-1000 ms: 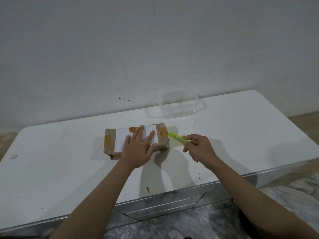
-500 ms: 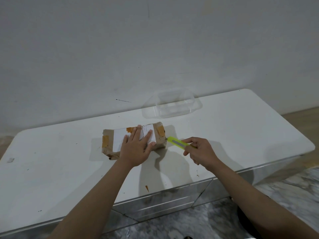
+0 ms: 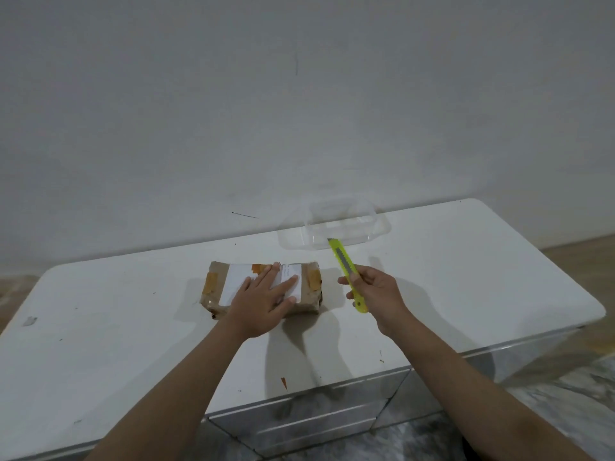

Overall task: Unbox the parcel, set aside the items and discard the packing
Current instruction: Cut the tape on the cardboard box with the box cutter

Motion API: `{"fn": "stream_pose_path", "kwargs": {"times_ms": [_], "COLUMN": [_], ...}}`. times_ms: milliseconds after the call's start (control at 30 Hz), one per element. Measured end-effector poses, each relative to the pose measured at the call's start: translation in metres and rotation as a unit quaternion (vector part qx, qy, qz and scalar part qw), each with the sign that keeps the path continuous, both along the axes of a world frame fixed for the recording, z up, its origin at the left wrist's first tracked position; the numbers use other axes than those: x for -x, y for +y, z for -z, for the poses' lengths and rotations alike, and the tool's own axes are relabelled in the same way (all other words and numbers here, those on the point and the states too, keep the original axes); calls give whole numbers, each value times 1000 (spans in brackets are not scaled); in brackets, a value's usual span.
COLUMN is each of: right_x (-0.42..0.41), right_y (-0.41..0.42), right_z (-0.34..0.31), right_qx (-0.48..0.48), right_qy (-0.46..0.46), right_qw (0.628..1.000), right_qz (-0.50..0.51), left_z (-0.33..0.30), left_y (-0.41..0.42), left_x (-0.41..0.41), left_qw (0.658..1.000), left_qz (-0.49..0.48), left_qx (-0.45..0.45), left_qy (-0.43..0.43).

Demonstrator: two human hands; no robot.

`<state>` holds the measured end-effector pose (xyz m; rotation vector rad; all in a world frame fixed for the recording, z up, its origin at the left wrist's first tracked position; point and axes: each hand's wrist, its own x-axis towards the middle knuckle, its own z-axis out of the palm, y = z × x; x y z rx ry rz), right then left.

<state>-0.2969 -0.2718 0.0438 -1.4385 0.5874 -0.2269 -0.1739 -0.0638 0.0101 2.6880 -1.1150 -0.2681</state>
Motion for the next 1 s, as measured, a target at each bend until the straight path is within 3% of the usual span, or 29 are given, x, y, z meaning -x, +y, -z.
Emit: {"fn": "stream_pose_path", "kwargs": {"times_ms": [200, 467, 633, 1000], "right_x": [-12, -15, -14, -17], "right_y": [9, 16, 16, 15], "right_z": [-10, -13, -12, -8], "right_qx": [-80, -57, -3, -11], "right_qy": [12, 36, 41, 38], "right_qw": [997, 996, 999, 998], "right_qz": [-11, -65, -36, -58], "left_z": [-8, -4, 1, 2], "left_y": [6, 1, 1, 1], "left_x": [-5, 0, -1, -1], "left_qw": [1000, 1000, 1000, 1000], "left_qz": [16, -13, -17, -24], "left_qx": [-20, -26, -9, 0], "left_qy": [9, 9, -1, 0]}}
